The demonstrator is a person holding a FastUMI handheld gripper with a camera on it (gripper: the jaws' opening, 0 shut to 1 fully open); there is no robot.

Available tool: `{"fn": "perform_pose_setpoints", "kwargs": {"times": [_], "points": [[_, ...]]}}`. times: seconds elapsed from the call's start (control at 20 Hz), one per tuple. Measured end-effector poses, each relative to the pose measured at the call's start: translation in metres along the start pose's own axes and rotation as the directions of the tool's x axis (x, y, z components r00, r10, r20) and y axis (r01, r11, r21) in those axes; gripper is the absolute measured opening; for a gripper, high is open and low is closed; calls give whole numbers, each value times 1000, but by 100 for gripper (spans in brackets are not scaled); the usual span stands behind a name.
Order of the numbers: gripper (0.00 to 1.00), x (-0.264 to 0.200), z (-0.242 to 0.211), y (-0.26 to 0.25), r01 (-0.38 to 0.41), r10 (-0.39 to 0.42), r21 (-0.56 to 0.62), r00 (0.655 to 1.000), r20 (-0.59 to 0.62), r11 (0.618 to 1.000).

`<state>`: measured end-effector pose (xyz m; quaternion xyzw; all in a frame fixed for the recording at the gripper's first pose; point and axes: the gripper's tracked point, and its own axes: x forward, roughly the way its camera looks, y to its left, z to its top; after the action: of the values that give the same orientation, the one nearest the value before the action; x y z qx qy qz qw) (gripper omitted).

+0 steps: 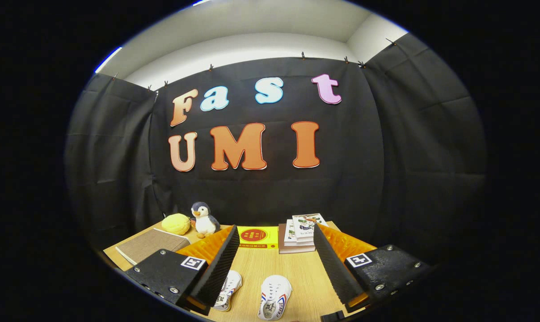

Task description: Open the storage box then place both shoes into the box .Put the left shoe in first, then the right shoe, with the right side of both shoes facing outward in a uniform manner.

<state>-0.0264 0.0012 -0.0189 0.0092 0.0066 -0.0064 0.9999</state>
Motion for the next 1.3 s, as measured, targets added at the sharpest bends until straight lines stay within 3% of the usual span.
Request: {"fn": "perform_pose_setpoints", "kwargs": {"times": [0.25, 0.4, 0.5, 0.6, 0.7, 0.85, 1.2, 1.3], "points": [[98, 6, -18, 13, -54, 55, 34, 997, -45, 998], [98, 9, -50, 43, -161, 178, 127, 974, -139, 979], [98, 11, -74, 62, -216, 267, 247, 944, -195, 945], [98, 13, -97, 89, -274, 378, 386, 898, -225, 881], [98, 14, -125, 115, -318, 498, 519, 829, -253, 793], [99, 9, -171, 144, -282, 650, 728, 705, -284, 625], [98, 20, -199, 209, -227, 838, 908, 509, -197, 352], [98, 30, -205, 226, -205, 862, 930, 474, -178, 305]]}}
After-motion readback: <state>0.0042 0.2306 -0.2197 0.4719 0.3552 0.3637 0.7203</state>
